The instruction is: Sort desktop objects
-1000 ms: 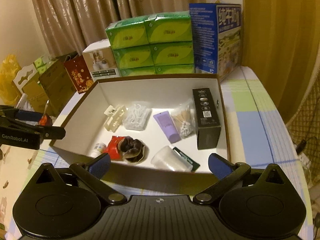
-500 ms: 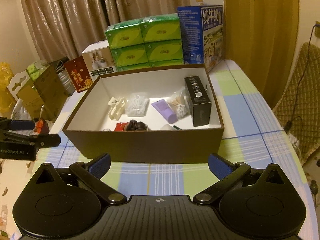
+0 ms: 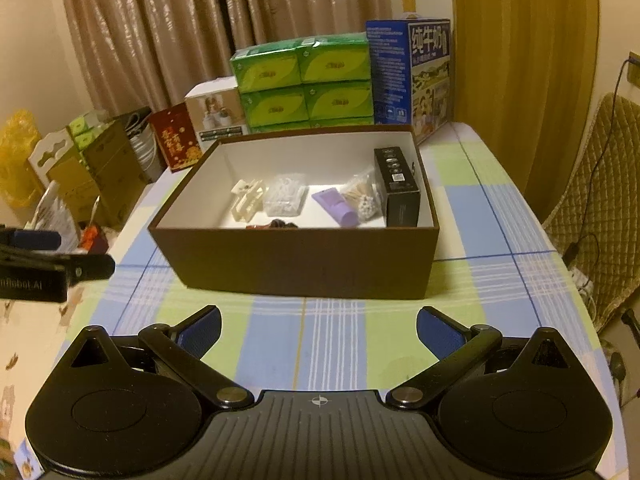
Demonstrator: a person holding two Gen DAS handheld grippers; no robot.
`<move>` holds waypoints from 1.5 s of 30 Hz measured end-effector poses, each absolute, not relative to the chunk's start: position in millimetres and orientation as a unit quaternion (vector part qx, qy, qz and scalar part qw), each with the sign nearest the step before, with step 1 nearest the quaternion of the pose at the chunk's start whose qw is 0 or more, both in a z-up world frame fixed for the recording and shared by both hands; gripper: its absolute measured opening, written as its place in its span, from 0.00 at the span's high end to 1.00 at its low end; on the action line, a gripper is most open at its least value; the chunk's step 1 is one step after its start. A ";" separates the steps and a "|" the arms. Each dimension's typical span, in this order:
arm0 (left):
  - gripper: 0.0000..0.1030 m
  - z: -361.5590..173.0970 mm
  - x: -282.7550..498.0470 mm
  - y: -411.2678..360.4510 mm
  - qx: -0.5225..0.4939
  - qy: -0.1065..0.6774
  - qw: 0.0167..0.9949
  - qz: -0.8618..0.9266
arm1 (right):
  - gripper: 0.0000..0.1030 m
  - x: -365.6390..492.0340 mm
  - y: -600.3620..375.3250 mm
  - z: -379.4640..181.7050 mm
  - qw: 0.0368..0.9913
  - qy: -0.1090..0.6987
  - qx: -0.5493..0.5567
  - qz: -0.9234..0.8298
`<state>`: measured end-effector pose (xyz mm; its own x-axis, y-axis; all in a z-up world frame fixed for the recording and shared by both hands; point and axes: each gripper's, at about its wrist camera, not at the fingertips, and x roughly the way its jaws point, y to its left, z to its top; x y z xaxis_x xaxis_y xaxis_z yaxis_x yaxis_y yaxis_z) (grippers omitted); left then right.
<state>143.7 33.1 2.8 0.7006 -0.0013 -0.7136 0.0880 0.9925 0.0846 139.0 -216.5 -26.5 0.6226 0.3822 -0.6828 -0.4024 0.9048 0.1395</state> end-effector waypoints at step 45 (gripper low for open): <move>0.04 -7.2 28.1 -47.8 0.046 0.413 0.907 0.068 | 0.02 60.8 -283.1 -25.7 0.873 0.387 -0.041 0.295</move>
<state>28.1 -47.8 -7.2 0.6497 0.1616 -0.7428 -0.0855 0.9865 0.1399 60.8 -283.1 -25.7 0.5273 0.4833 -0.6988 -0.5462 0.8228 0.1570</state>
